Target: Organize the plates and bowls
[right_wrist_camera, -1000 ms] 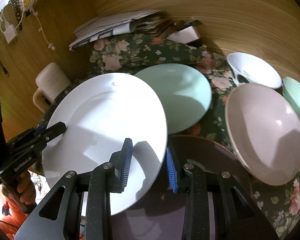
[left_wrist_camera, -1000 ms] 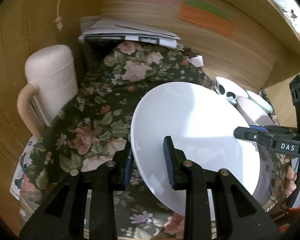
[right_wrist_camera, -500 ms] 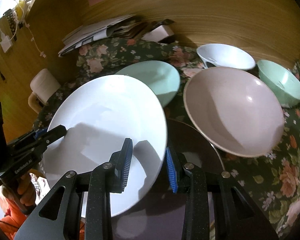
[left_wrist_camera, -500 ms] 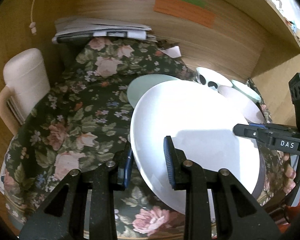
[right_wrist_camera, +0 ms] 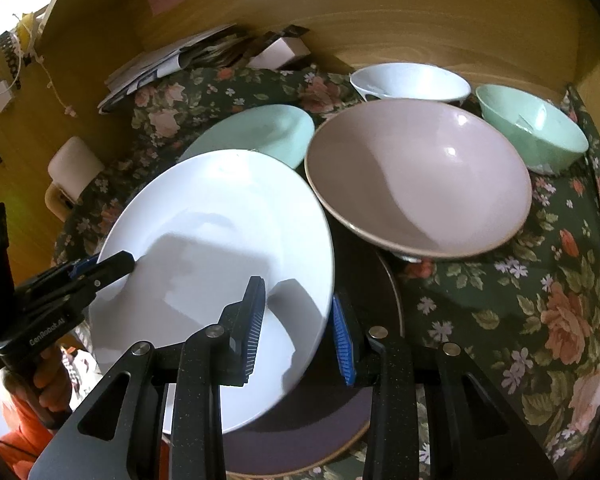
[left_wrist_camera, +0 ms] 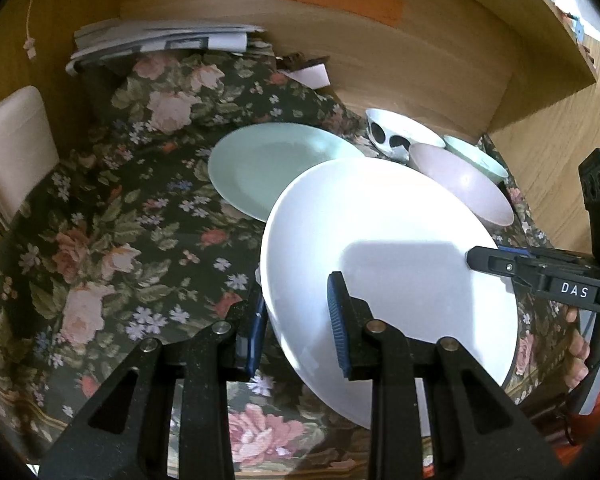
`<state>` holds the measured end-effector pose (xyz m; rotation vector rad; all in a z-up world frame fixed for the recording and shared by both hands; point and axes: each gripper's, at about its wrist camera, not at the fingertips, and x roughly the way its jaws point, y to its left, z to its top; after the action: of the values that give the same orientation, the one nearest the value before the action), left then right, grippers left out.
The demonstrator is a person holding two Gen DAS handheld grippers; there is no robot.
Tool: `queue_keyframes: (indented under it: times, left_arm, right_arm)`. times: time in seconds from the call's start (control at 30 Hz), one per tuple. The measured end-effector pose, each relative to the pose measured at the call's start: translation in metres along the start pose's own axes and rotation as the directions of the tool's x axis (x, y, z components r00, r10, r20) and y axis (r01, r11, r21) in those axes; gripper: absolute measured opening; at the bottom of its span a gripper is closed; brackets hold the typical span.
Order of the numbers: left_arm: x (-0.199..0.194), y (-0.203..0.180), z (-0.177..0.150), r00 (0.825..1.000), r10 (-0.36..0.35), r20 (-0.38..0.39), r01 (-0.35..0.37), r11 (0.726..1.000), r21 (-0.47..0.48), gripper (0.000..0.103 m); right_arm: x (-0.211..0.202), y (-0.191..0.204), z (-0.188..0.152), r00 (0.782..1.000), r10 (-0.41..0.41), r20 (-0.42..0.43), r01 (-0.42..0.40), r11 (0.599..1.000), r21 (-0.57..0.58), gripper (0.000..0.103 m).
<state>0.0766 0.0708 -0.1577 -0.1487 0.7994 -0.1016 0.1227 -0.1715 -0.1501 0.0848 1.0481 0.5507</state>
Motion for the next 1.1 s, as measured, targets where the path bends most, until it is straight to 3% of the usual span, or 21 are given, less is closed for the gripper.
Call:
queue_keyframes:
  times: [0.77,1.1]
  left_arm:
    - [0.013,-0.017,-0.014,0.998,-0.023,-0.058,0.023,1.0,-0.006,0.029]
    - [0.017,-0.022,-0.017,0.998,-0.017,-0.065,0.017,1.0,0.008,0.029]
  right_arm:
    - [0.001,-0.018,-0.014,0.999,0.003,-0.037,-0.002,1.0,0.027,0.032]
    - [-0.013,-0.02,-0.017,0.998,-0.06,0.008,0.06,0.998,0.004,0.032]
